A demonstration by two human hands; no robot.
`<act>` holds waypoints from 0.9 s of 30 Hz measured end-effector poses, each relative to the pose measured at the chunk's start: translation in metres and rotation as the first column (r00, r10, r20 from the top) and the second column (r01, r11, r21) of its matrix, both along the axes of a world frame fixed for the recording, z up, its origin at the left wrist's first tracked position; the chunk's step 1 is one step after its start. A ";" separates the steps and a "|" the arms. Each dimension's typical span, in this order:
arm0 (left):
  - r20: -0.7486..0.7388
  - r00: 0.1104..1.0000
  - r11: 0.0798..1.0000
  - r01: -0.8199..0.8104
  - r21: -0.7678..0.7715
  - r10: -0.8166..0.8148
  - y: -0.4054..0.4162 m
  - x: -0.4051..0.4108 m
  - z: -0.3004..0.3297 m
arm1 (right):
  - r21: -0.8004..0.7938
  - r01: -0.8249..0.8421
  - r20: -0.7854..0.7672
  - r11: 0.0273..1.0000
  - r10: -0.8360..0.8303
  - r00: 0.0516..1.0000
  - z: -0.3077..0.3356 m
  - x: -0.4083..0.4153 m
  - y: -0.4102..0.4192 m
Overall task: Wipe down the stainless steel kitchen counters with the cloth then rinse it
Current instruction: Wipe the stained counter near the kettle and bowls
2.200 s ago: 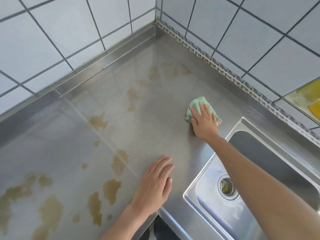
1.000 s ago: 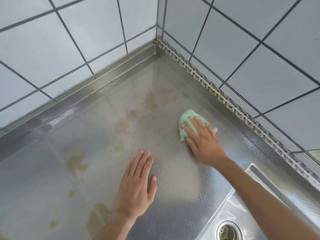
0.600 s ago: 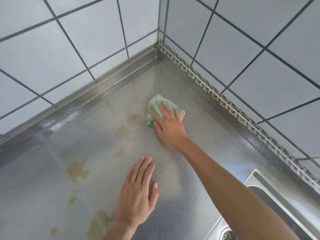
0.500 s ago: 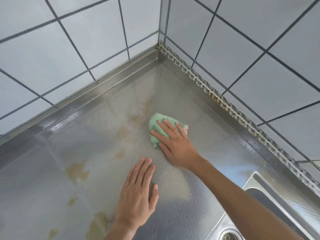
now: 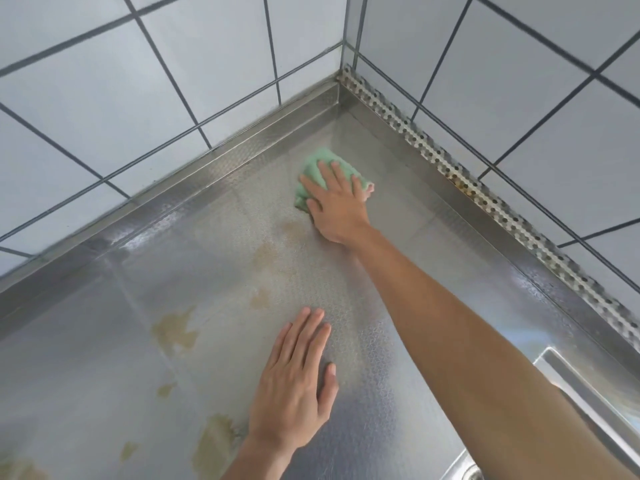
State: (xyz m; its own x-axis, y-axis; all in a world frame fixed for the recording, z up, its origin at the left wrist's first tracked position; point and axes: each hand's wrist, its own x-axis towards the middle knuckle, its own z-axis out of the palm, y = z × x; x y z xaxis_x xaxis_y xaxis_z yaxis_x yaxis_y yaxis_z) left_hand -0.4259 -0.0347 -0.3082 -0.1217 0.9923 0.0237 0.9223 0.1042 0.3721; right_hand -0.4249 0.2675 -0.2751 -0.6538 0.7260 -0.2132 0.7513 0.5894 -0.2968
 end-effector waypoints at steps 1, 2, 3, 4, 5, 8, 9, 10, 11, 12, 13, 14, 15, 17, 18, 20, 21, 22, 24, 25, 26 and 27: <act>0.000 1.000 1.000 -0.002 -0.004 0.002 0.000 0.000 0.001 | 0.010 -0.078 -0.029 0.997 0.079 0.996 -0.001 -0.001 -0.021; 0.004 1.000 1.000 -0.007 -0.008 0.007 0.001 0.000 0.002 | 0.021 -0.150 -0.061 0.988 0.151 0.987 -0.002 0.005 -0.042; 0.007 1.000 1.000 -0.012 -0.011 0.012 0.002 0.001 0.002 | 0.028 -0.220 -0.087 0.975 0.221 0.971 -0.003 0.018 -0.061; 0.005 1.000 1.000 -0.015 -0.013 0.015 0.002 0.001 0.003 | 0.032 -0.282 -0.102 0.959 0.283 0.954 -0.003 0.035 -0.075; 0.001 1.000 1.000 -0.014 -0.015 0.014 0.002 0.001 0.003 | 0.031 -0.327 -0.106 0.944 0.329 0.938 -0.004 0.055 -0.081; 0.008 1.000 1.000 -0.012 -0.003 0.012 0.001 0.001 0.003 | 0.031 -0.324 -0.076 0.946 0.325 0.943 -0.001 0.104 -0.058; 0.010 1.000 1.000 -0.011 0.001 0.011 0.002 0.001 0.003 | 0.035 -0.285 -0.053 0.958 0.286 0.957 0.000 0.114 -0.044; 0.009 1.000 1.000 -0.010 0.004 0.010 0.002 0.000 0.002 | 0.047 -0.234 -0.032 0.971 0.235 0.971 0.000 0.119 -0.029; 0.006 1.000 1.000 -0.010 0.007 0.010 0.002 0.000 0.002 | 0.056 -0.173 -0.015 0.983 0.174 0.985 -0.001 0.120 -0.014; 0.003 1.000 1.000 -0.008 0.008 0.008 0.001 0.000 0.002 | 0.059 -0.104 -0.011 0.993 0.105 0.994 -0.003 0.117 0.002; 0.004 1.000 1.000 -0.005 0.012 0.005 0.002 -0.001 0.002 | 0.063 -0.032 -0.015 0.997 0.033 0.999 -0.004 0.108 0.018; 0.008 1.000 1.000 -0.006 0.015 0.006 0.003 0.000 0.001 | 0.059 0.038 -0.014 0.998 -0.037 0.999 -0.004 0.092 0.033; 0.011 1.000 1.000 -0.011 0.020 0.010 0.004 0.000 0.001 | 0.039 0.104 -0.007 0.994 -0.104 0.995 -0.003 0.071 0.047; 0.016 1.000 0.999 -0.013 0.034 0.012 0.008 0.001 0.004 | 0.000 0.188 0.001 0.982 -0.188 0.982 0.003 0.027 0.062; 0.025 1.000 0.999 -0.017 0.040 0.016 0.008 0.001 0.006 | -0.002 0.180 0.001 0.984 -0.180 0.984 0.005 0.006 0.060; 0.029 1.000 0.999 -0.009 0.046 0.008 0.009 0.004 0.007 | 0.001 0.077 -0.012 0.997 -0.077 0.997 0.005 -0.024 0.038; 0.028 1.000 0.999 -0.003 0.039 0.002 0.008 0.005 0.006 | 0.006 -0.003 -0.021 1.000 0.003 1.000 0.002 -0.030 0.018; 0.029 1.000 0.999 -0.009 0.038 0.008 0.006 0.004 0.006 | 0.033 -0.094 -0.040 0.995 0.095 0.995 0.000 -0.034 -0.005; 0.023 1.000 0.999 -0.021 0.032 0.020 0.003 0.001 0.005 | 0.051 -0.252 -0.105 0.966 0.256 0.961 -0.005 -0.021 -0.048; 0.021 1.000 0.999 -0.019 0.028 0.019 0.003 0.001 0.005 | 0.037 -0.329 -0.137 0.944 0.331 0.934 -0.006 -0.004 -0.060; 0.019 1.000 1.000 -0.017 0.025 0.017 0.003 0.002 0.005 | 0.022 -0.396 -0.165 0.918 0.394 0.904 -0.008 0.018 -0.066; 0.017 1.000 1.000 -0.015 0.022 0.015 0.003 0.001 0.005 | 0.014 -0.446 -0.185 0.895 0.440 0.879 -0.009 0.041 -0.066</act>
State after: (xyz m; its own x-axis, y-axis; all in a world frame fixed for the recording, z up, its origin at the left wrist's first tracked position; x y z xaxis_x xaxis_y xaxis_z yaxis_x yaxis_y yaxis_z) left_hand -0.4248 -0.0320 -0.3030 -0.1372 0.9896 0.0437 0.9142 0.1095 0.3902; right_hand -0.3841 0.2015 -0.2837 -0.9346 0.3471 -0.0779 0.3463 0.8376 -0.4224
